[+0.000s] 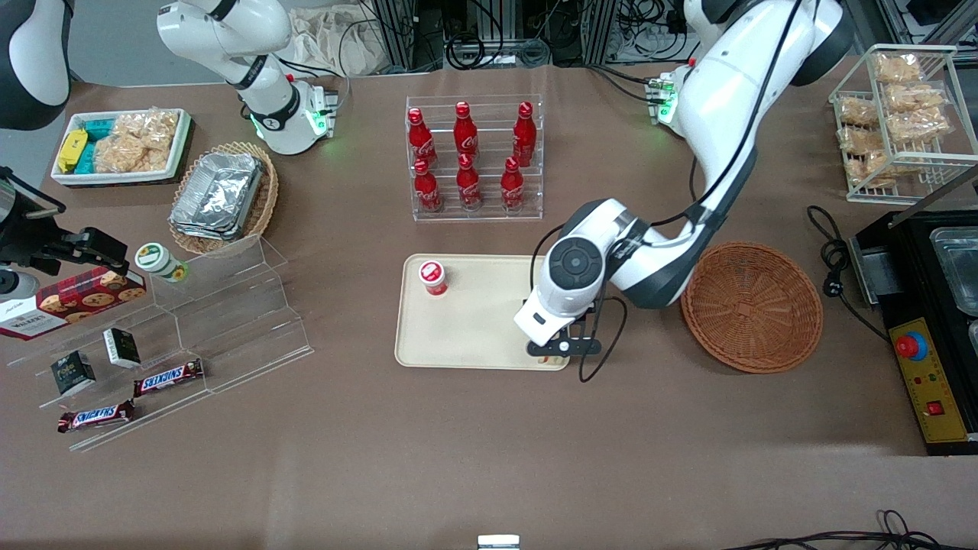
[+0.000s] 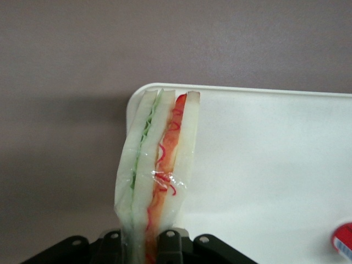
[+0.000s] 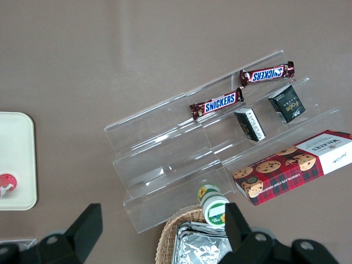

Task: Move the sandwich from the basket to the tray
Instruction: 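Carry the held sandwich with the left gripper over the cream tray, then lower the sandwich onto the tray, open the left gripper and withdraw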

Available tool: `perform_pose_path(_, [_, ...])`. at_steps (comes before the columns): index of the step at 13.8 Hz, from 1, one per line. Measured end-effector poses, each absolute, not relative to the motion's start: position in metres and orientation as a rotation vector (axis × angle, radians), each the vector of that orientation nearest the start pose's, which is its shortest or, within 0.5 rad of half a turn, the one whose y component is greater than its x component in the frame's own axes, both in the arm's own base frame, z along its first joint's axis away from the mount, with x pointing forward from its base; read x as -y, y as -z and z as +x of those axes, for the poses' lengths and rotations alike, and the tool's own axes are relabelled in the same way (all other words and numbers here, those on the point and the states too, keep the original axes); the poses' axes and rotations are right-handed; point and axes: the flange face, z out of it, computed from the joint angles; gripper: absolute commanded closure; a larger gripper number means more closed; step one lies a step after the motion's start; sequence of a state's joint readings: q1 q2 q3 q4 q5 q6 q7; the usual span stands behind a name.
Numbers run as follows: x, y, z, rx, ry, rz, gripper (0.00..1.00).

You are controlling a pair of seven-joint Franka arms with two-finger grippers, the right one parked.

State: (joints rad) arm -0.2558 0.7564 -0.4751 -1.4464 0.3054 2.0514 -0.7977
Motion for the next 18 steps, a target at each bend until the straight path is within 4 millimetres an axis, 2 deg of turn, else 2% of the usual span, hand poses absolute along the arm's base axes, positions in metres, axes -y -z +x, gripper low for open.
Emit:
perform_pose_path(1, [0.417, -0.257, 0.578, 0.025, -0.153, -3.13, 0.93])
perform_pose_path(3, [0.421, -0.245, 0.574, 0.016, -0.178, -3.124, 0.35])
perform_pose_path(4, [0.423, -0.243, 0.573, 0.013, -0.181, -3.124, 0.0])
perform_pose_path(8, [0.424, -0.252, 0.578, 0.019, -0.158, -3.134, 0.0])
perform_pose_path(10, [0.422, -0.281, 0.589, 0.034, -0.093, -3.148, 0.0])
perform_pose_path(12, [0.412, -0.324, 0.597, 0.058, -0.018, -3.144, 0.0])
perform_pose_path(14, [0.383, -0.368, 0.605, 0.116, 0.011, -3.103, 0.0])
perform_pose_path(16, [0.331, -0.408, 0.62, 0.179, 0.03, -3.072, 0.0])
perform_pose_path(18, [0.284, -0.441, 0.618, 0.157, 0.041, -3.058, 0.0])
